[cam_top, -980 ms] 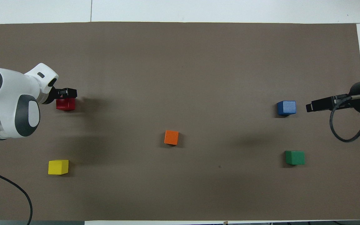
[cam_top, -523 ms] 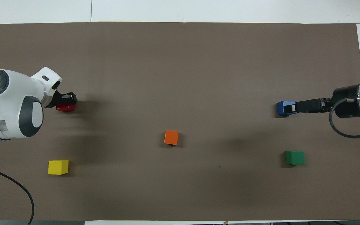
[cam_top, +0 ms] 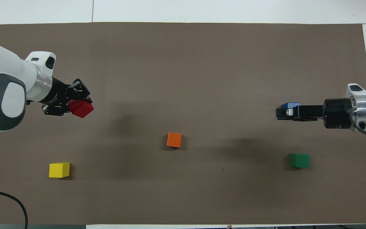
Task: Transfer red block to right arm and stack on blue block
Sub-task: 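Carry the red cube toward the right gripper while the right gripper approaches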
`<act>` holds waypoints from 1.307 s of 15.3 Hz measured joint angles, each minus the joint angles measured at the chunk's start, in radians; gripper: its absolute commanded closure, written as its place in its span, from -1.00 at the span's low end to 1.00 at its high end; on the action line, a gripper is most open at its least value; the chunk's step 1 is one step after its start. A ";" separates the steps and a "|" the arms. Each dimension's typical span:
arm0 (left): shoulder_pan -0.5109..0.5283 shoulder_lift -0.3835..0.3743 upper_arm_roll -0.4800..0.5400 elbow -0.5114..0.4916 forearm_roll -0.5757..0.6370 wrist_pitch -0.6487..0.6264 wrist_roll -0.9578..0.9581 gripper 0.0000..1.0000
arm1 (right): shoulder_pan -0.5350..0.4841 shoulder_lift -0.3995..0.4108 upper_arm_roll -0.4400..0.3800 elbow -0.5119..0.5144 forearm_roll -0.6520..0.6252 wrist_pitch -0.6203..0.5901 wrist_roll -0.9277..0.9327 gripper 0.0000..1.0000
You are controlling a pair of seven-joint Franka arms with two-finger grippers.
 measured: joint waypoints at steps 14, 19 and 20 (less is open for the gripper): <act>-0.276 -0.178 -0.075 -0.074 -0.653 0.239 -0.865 1.00 | 0.181 0.091 0.014 -0.234 0.622 -0.409 -0.372 -1.00; -0.457 -0.199 -0.077 -0.168 -0.664 0.527 -0.997 1.00 | 0.244 0.259 0.014 -0.239 0.753 -0.631 -0.463 -1.00; -0.466 -0.203 -0.077 -0.180 -0.664 0.538 -1.003 1.00 | 0.261 0.281 0.014 -0.238 0.776 -0.652 -0.468 -1.00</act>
